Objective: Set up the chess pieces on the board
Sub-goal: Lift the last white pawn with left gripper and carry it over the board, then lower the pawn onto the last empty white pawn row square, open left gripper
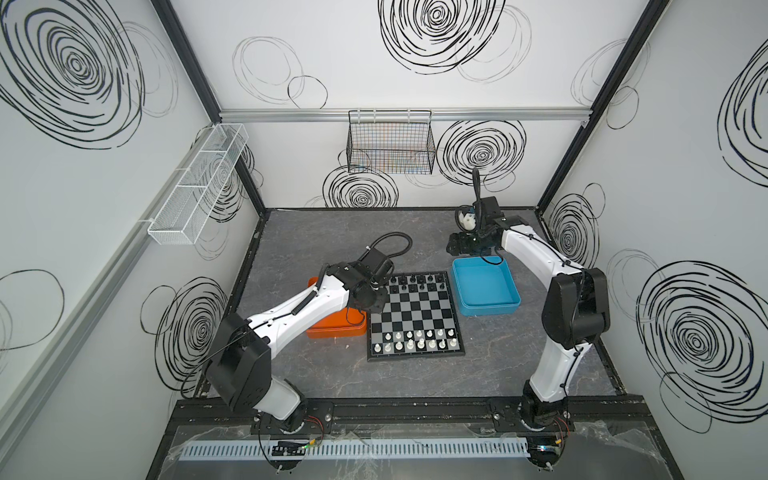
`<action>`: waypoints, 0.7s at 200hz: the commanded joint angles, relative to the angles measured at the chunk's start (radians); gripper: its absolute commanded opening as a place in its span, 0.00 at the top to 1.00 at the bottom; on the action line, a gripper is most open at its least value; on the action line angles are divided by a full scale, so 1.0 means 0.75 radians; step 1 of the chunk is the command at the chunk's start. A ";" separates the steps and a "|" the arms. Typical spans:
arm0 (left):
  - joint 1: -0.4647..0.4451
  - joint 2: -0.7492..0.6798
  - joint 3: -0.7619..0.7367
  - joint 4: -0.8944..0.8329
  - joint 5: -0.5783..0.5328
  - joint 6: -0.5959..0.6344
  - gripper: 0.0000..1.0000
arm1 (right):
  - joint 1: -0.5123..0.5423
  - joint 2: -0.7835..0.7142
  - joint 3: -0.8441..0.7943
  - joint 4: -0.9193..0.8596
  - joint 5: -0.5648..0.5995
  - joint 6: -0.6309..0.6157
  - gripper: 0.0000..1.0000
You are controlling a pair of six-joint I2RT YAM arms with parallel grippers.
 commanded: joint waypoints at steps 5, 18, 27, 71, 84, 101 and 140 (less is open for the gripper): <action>-0.050 -0.036 -0.066 -0.036 0.026 -0.081 0.88 | -0.019 -0.075 -0.024 0.025 -0.018 -0.017 0.15; -0.076 -0.037 -0.094 -0.026 0.030 -0.091 0.88 | -0.025 -0.080 -0.036 0.031 -0.021 -0.017 0.15; -0.084 -0.033 -0.108 -0.018 0.036 -0.096 0.88 | -0.028 -0.083 -0.042 0.035 -0.024 -0.018 0.15; -0.120 -0.011 -0.160 0.049 0.065 -0.115 0.88 | -0.037 -0.083 -0.053 0.040 -0.030 -0.017 0.15; -0.124 0.000 -0.184 0.072 0.077 -0.122 0.88 | -0.041 -0.082 -0.055 0.043 -0.031 -0.017 0.15; -0.133 0.012 -0.207 0.101 0.081 -0.128 0.88 | -0.044 -0.079 -0.055 0.042 -0.034 -0.018 0.15; -0.138 0.043 -0.231 0.130 0.089 -0.123 0.88 | -0.047 -0.075 -0.055 0.043 -0.033 -0.018 0.15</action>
